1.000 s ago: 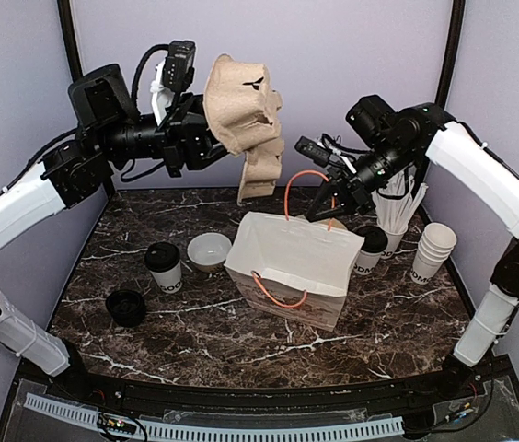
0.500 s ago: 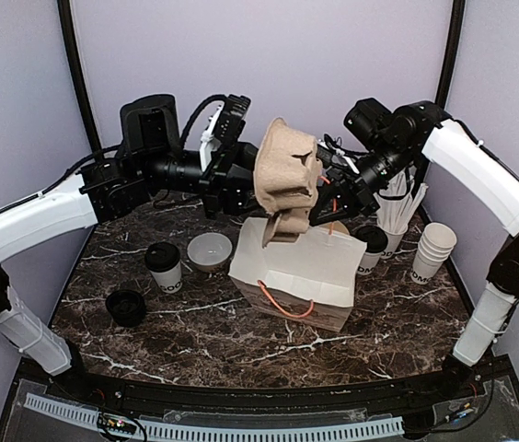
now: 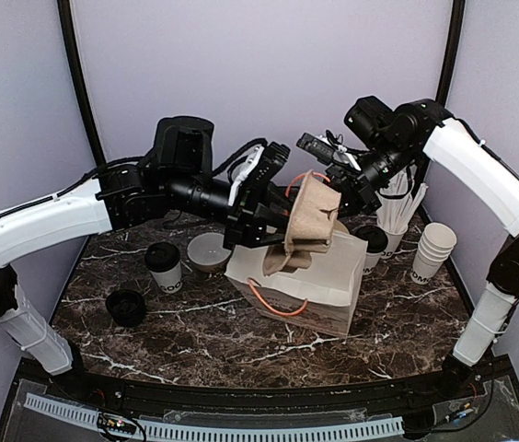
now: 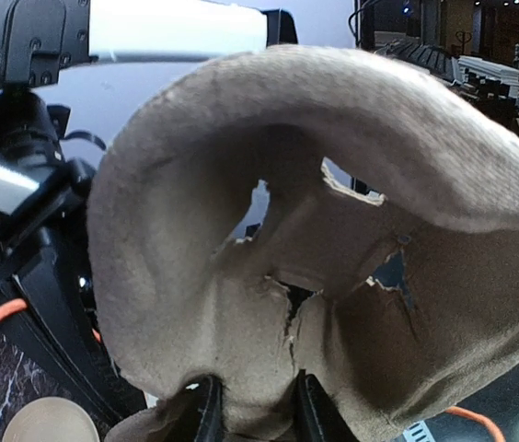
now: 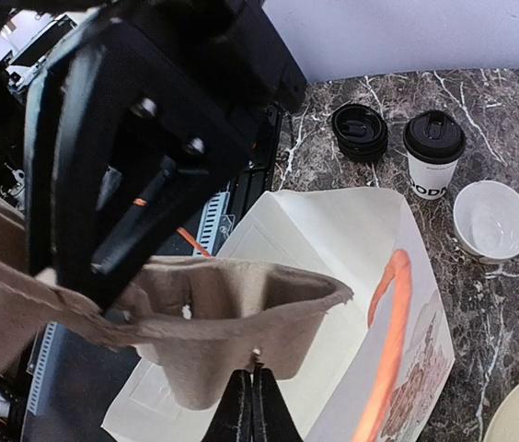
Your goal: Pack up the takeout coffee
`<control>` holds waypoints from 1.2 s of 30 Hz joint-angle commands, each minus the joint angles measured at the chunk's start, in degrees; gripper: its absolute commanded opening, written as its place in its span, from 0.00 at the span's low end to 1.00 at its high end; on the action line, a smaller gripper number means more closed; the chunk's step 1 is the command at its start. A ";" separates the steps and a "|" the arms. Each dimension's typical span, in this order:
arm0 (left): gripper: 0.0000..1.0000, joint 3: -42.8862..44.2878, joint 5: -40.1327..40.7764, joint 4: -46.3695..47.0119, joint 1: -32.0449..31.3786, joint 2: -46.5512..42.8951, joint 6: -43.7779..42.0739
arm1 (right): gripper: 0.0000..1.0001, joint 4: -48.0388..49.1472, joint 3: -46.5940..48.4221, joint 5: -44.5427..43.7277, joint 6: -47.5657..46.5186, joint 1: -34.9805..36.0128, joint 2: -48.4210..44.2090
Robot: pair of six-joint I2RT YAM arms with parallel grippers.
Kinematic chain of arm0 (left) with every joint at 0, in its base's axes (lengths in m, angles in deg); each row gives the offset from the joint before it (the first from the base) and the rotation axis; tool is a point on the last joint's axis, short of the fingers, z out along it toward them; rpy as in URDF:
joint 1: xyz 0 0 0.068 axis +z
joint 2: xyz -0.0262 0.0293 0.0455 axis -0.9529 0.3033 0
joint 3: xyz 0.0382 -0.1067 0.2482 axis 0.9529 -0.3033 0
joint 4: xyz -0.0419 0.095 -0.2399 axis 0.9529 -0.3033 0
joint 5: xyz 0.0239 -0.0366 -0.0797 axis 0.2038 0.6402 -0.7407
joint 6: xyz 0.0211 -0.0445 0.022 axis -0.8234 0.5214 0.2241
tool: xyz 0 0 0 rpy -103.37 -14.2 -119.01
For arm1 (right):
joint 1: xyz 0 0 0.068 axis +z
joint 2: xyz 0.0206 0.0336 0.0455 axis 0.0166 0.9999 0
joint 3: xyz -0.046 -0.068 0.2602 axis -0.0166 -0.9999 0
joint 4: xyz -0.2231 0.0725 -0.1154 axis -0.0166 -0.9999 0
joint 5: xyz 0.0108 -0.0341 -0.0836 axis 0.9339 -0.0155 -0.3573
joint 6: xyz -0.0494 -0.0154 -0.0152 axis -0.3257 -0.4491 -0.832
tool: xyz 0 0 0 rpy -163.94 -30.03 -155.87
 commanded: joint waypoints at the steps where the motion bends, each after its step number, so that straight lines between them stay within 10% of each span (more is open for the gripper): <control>1: 0.27 1.93 5.36 -7.12 -0.44 1.39 -5.77 | 0.00 -0.31 0.43 1.71 -1.05 0.54 -1.37; 18: 0.25 8.69 24.97 -25.86 -1.45 9.66 -16.66 | 0.00 -0.39 -0.39 1.12 -1.70 0.54 -1.45; 28: 0.25 16.84 31.90 -32.86 -2.83 16.73 -15.80 | 0.48 0.52 1.97 -0.78 1.33 -4.41 -2.24; 36: 0.25 23.38 35.43 -37.62 -2.91 21.37 -12.81 | 0.59 3.42 -0.18 0.55 2.57 -17.99 -8.19</control>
